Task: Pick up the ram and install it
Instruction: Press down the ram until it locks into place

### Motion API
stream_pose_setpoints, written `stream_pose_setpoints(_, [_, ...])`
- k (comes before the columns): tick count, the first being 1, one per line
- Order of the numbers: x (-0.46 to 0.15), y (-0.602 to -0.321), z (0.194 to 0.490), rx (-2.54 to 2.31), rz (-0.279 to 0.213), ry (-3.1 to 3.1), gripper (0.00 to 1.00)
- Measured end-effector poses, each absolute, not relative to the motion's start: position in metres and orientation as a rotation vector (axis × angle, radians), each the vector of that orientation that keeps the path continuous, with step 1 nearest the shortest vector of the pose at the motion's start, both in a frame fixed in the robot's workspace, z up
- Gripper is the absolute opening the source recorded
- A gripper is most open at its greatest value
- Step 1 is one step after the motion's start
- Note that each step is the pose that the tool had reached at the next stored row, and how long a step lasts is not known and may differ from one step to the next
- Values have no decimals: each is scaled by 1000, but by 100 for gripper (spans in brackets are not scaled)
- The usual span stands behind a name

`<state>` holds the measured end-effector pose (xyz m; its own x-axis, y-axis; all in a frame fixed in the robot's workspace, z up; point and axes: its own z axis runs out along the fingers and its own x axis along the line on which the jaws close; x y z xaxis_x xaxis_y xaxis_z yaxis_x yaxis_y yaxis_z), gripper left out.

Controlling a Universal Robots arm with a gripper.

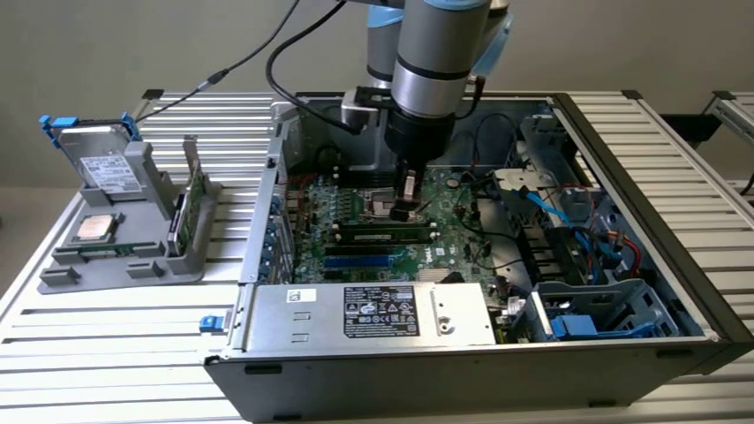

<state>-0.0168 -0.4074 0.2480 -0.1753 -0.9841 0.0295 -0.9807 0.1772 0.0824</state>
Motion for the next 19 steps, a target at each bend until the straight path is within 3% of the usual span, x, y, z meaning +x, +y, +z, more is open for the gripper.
stream_pose_setpoints(19, [-17,-407,244,1651,-69,-2582,10])
